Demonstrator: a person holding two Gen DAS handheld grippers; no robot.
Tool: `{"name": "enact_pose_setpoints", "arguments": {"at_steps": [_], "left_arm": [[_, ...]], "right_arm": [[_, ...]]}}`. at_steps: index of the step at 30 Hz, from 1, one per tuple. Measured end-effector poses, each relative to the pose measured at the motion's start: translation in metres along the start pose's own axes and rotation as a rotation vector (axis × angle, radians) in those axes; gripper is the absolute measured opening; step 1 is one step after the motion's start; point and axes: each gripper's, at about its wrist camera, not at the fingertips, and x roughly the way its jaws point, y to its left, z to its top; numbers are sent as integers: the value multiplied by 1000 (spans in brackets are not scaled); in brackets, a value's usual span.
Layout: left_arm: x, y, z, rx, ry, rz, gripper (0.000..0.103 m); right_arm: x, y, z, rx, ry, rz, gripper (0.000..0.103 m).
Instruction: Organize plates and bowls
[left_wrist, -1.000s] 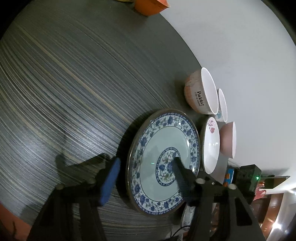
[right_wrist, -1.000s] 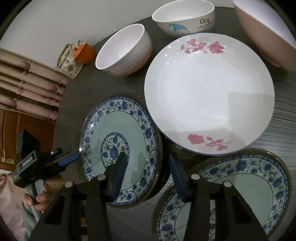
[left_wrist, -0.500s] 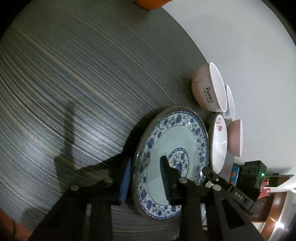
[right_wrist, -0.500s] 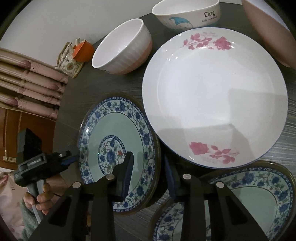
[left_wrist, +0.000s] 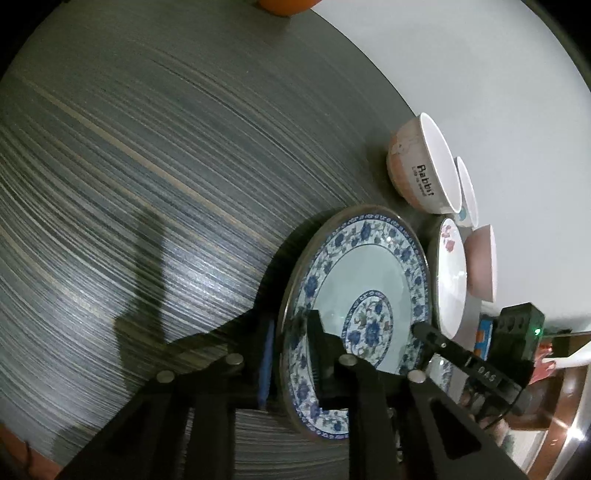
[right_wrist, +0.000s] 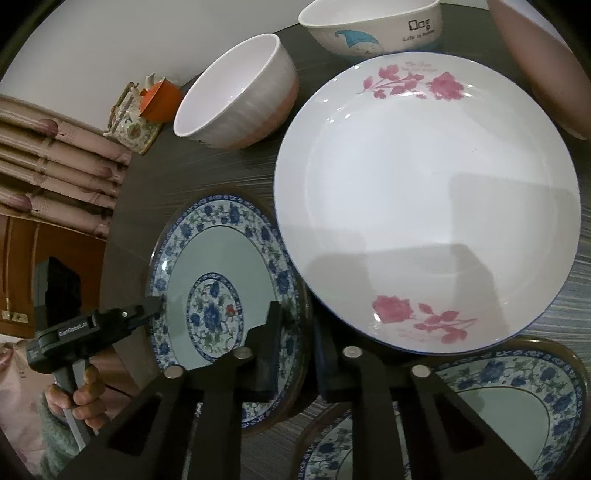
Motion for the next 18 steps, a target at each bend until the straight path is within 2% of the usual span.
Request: {"name": "enact_pose_setpoints", "arguments": {"at_steps": [9,18], "left_arm": [[-18,-13,-1,68,-56,36,13],[-38,-11,0,75,-85,58,13]], "right_arm": [[-11,12,-6,-19,-40,-15,15],[-20,35,-14,-38,-73,-14,15]]}}
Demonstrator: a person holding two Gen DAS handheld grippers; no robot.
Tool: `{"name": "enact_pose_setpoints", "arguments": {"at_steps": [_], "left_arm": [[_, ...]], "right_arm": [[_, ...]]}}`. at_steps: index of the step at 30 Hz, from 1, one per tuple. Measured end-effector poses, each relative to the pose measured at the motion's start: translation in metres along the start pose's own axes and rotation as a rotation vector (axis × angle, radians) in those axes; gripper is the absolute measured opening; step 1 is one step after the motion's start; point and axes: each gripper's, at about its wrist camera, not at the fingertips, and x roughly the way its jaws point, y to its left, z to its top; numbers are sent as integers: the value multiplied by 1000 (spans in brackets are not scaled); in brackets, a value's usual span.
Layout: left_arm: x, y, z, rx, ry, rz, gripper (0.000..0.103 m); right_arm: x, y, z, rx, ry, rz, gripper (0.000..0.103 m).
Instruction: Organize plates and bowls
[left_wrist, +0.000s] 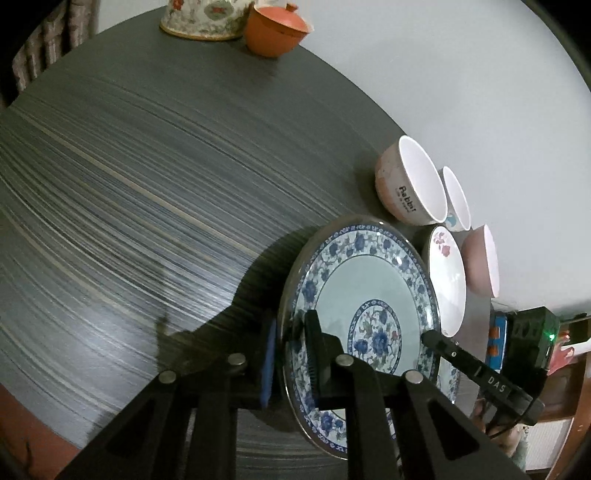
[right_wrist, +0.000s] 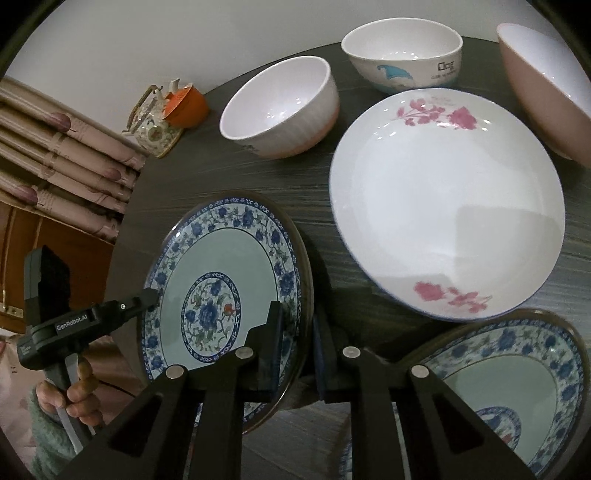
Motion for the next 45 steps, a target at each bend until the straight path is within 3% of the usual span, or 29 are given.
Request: {"name": "enact_pose_setpoints", "arguments": {"at_steps": [13,45], "left_arm": [[-9,15,2,27,-15,82,14],[22,24,-8,8,-36,145,20]], "right_arm": [[19,32,-16,-12,15,36,15],[51,46,-31,-27,57,-1,17]]}}
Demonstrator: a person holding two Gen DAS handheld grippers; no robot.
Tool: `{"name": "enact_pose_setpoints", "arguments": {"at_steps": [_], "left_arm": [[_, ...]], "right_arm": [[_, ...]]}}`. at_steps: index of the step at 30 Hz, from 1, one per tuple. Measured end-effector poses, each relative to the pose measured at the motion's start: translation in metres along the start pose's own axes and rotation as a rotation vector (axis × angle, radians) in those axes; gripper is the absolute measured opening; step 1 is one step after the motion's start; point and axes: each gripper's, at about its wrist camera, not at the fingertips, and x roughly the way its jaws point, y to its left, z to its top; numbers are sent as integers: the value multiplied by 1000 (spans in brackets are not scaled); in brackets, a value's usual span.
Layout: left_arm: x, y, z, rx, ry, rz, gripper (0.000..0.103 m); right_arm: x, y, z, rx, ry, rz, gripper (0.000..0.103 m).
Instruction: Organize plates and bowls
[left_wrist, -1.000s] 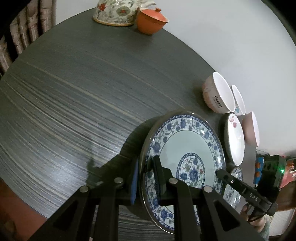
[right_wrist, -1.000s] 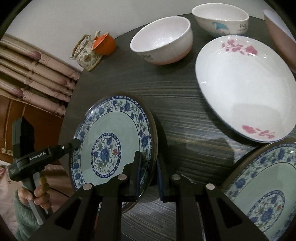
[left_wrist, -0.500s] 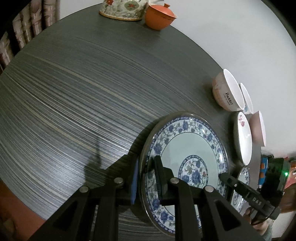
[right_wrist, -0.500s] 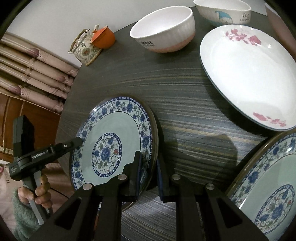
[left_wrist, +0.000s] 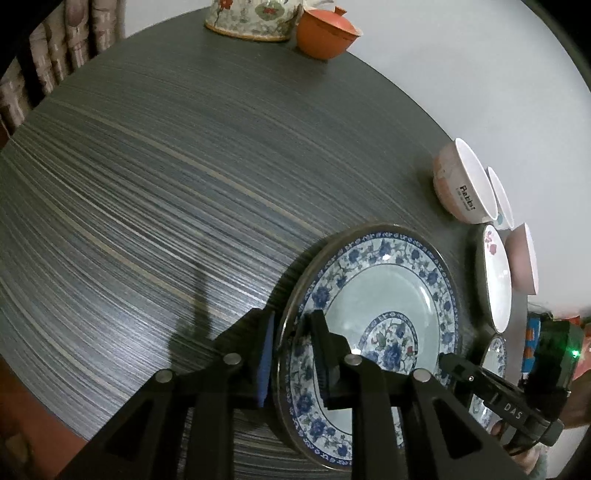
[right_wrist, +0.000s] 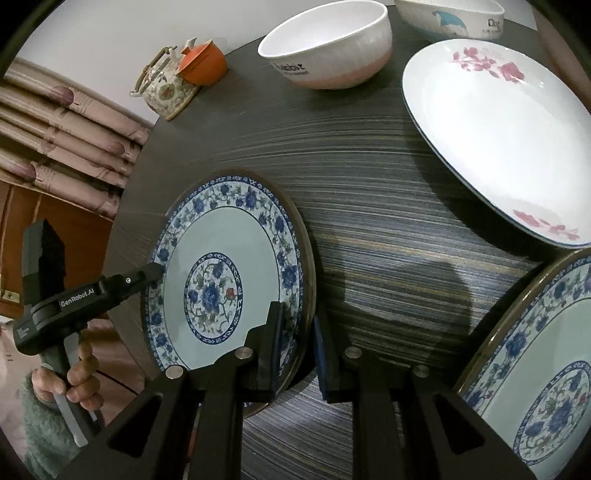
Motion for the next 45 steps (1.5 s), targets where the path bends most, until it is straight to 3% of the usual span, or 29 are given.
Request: {"name": "enact_pose_setpoints", "arguments": {"at_steps": [5,8,13,18,19,22,27,31,42,45], "left_arm": [[-9,-1,1,7,-47,31,20],[-19,-3,0,9,-103,93,20],[-41,-19,-6,55,-201,151,20],[-61,-58,-20,167,-265,176,34],[-62,-66,-24,184,-271,178,40],[-71,-88,-38,233,-296,152,42],[-78,-126,-60,282,-330,142,44],[-88,-156,-82,352,-404,157,45],[-91,-189,-100,329,-425,153,45],[-90,-193,-99,318,-423,167,51]], "right_arm": [[-1,1,0,0,1,-4,17],[-3,-1,0,-5,0,-5,18],[-10,-3,-1,-9,-22,-1,27],[-25,-6,-3,-12,-54,-6,32],[-28,-6,-5,-16,-62,-12,36],[-45,-5,-11,-36,-103,-43,43],[-71,-12,-22,-29,-160,-53,46],[-95,-21,-33,-28,-205,-73,48],[-142,-66,-62,18,-282,-128,50],[-156,-80,-70,38,-299,-146,50]]}}
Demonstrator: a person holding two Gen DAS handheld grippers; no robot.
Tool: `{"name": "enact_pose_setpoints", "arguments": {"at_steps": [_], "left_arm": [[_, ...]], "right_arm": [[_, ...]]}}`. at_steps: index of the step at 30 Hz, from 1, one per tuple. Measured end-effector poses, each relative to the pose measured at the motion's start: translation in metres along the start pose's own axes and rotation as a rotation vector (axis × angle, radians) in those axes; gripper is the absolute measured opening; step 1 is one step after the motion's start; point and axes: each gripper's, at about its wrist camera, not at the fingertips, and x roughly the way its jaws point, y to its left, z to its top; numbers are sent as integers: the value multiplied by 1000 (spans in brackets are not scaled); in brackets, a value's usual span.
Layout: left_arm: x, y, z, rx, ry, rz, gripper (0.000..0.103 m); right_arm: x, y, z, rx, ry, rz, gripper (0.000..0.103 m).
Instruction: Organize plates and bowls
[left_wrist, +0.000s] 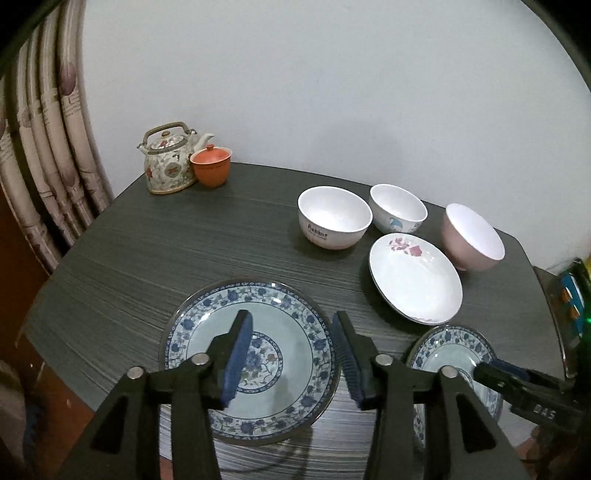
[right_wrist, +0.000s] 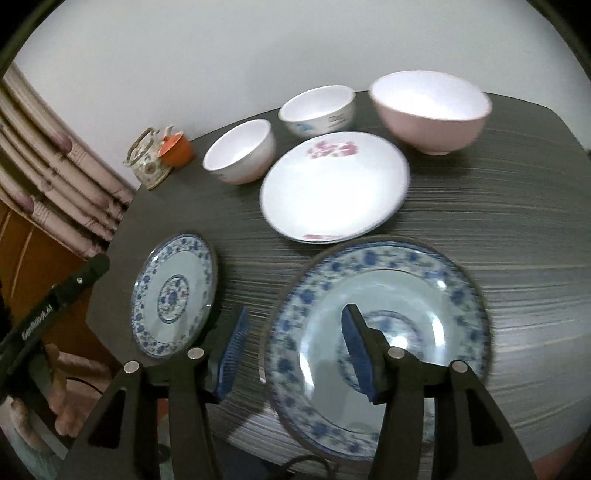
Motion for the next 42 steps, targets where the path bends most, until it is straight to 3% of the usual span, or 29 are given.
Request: {"name": "enact_pose_setpoints", "arguments": {"at_steps": [5,9,15,21,30,39,42], "left_arm": [[4,-4,-3,1,32,-129,51],[1,-13,-8,35,10,-151,51],[20,-18,-9,-12,148,-161,51],[33,-22,-13,-30,229,-186,51],[58,-47,-19,-56,390,-336,51],[82,-63,-33,-118,468,-463,51],[89,-66,-37,-138,484,-489,51]], "right_arm": [[-18,-25,-3,33,-27,-35,51],[-28,-42,-4,64,-46,-46,51],[-39,-61,-2,67,-39,-14,51],[-43,-79,-4,74,38,74,53],[-33,-107,-9,94,127,48,53],[-15,-145,-25,238,155,146,51],[-11,-152,-29,273,161,170,43]]}}
